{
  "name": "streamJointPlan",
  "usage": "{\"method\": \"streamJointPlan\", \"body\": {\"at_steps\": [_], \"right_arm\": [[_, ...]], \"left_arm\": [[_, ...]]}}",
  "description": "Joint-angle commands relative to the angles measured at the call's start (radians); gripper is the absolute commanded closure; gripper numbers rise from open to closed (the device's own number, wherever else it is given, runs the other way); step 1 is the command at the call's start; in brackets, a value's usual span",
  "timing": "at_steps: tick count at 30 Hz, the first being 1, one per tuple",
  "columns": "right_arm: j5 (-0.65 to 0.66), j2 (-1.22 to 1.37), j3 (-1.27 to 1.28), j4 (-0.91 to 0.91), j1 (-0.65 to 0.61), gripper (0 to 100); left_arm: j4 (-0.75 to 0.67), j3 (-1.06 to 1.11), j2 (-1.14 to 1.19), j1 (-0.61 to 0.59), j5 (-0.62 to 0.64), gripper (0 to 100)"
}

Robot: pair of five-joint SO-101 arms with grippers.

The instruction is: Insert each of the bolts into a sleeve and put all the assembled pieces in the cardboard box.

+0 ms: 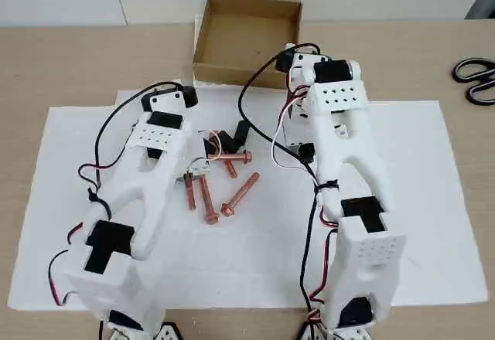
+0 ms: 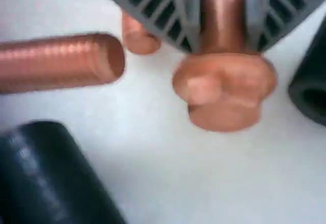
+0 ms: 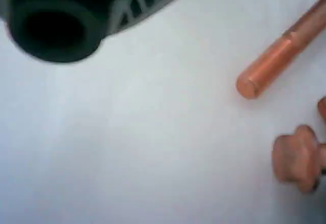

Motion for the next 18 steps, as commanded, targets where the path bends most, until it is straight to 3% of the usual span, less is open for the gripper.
{"method": "streamJointPlan", "body": {"at_steps": [1,15,18], "right_arm": [[0.008,-0.007,-0.028,-0.007,0.007,99.5],[0.008,-0.01,-0.028,-0.008,0.007,99.5],[0.008,-0.016,-0.031,-0.01,0.007,99.5]], "left_arm": [[0.041,-0.073,-0.009,0.006,0.0,100],[0.241,-0.331,-0.009,-0.002,-0.008,100],[0.29,-0.406,-0.009,-0.003,-0.057,100]]}}
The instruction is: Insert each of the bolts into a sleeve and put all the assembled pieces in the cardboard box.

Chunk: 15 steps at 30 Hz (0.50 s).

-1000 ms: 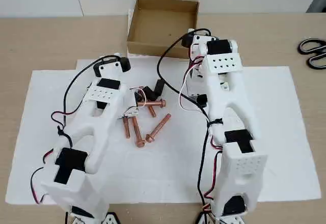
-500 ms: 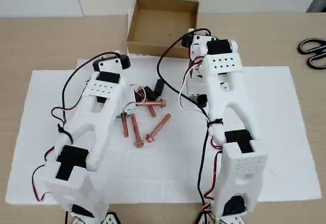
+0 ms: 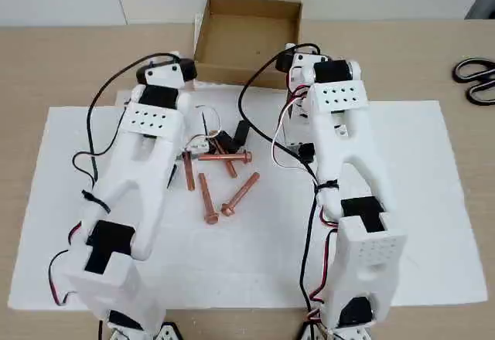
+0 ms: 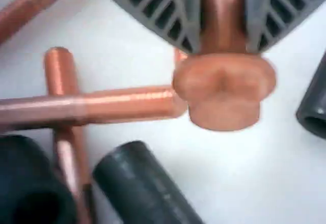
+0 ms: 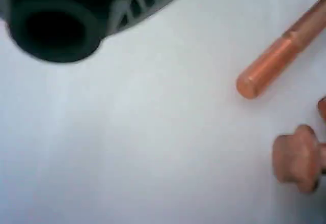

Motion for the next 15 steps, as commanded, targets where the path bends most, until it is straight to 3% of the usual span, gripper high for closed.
{"method": "streamJointPlan", "body": {"at_steps": [1,6,9,15], "right_arm": [[0.008,-0.016,-0.031,-0.01,0.008,99.5],[0.009,-0.016,-0.032,-0.004,0.012,99.5],[0.009,-0.016,-0.032,-0.004,0.012,99.5],[0.009,-0.016,-0.032,-0.01,0.005,99.5]], "left_arm": [[0.066,-0.125,-0.009,-0.003,-0.052,100],[0.137,-0.18,-0.009,-0.02,-0.094,100],[0.183,-0.177,0.0,-0.098,-0.157,100],[0.184,-0.147,0.002,-0.275,-0.496,100]]}}
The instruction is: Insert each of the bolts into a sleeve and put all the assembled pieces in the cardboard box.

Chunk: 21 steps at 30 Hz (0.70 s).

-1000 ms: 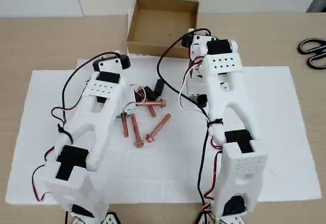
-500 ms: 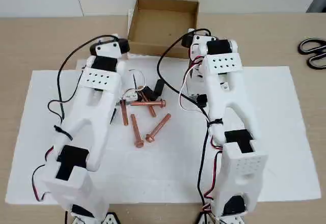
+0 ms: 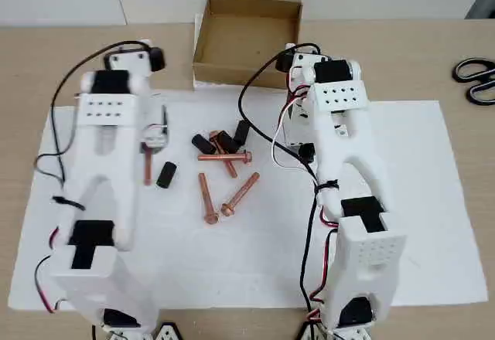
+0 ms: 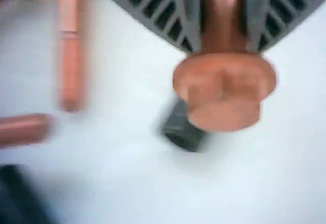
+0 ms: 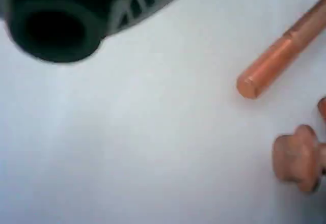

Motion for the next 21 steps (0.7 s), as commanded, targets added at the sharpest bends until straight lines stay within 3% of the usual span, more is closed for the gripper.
{"method": "streamJointPlan", "body": {"at_steps": [1,3,10,21], "right_arm": [[0.008,-0.016,-0.032,-0.012,0.005,99.5],[0.008,-0.016,-0.032,-0.013,0.005,99.5],[0.006,-0.016,-0.032,-0.012,0.005,99.5],[0.005,-0.016,-0.032,-0.012,0.005,99.5]], "left_arm": [[0.008,0.004,-0.009,-0.054,-0.18,100],[-0.005,0.054,-0.008,-0.046,-0.195,100],[-0.252,0.254,-0.008,-0.041,-0.19,100],[-0.391,0.369,-0.008,-0.041,-0.195,92]]}}
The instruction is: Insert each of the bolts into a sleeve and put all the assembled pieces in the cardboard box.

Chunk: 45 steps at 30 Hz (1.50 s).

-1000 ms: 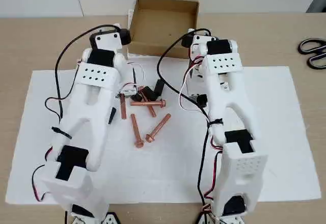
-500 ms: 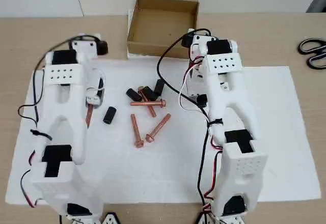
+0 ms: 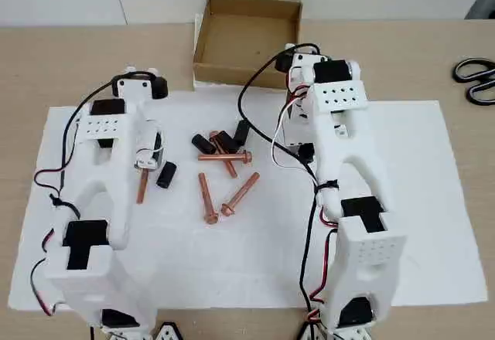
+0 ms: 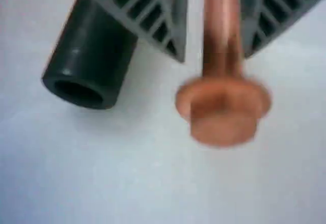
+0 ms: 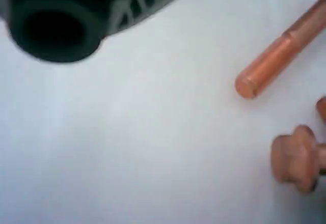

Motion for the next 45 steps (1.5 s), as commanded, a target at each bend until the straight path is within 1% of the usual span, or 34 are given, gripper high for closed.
{"method": "streamJointPlan", "body": {"at_steps": [1,6,12,17,19,21,25,28,33,41,45], "right_arm": [[0.005,-0.016,-0.032,-0.008,0.005,99.5],[0.005,-0.016,-0.032,-0.005,0.005,99.5],[0.006,-0.016,-0.032,-0.004,0.005,99.5],[0.006,-0.016,-0.032,-0.004,0.005,99.5],[0.006,-0.016,-0.032,-0.005,0.005,99.5],[0.006,-0.016,-0.032,-0.007,0.007,99.5],[0.006,-0.013,-0.032,-0.01,0.007,99.5],[0.006,-0.012,-0.032,-0.012,0.007,99.5],[0.006,-0.01,-0.032,-0.012,0.007,99.5],[0.006,-0.022,-0.037,-0.012,0.005,99.5],[0.009,-0.114,-0.051,-0.001,0.005,99.5]], "left_arm": [[-0.068,0.025,-0.008,-0.003,-0.005,92],[-0.12,0.054,-0.005,-0.003,-0.005,92],[-0.167,0.047,0.104,-0.008,-0.002,92],[-0.17,0.036,0.11,-0.008,0.002,92],[-0.17,0.031,0.11,-0.005,0.002,94],[-0.17,0.031,0.11,-0.003,0.002,99],[-0.167,0.031,0.106,-0.005,0.003,99],[-0.132,0.03,0.046,-0.002,0.003,99],[-0.069,0.03,-0.123,0.003,0.003,99],[0.044,0.03,-0.373,0.115,0.0,99],[0.058,0.031,-0.488,0.127,-0.014,99]]}}
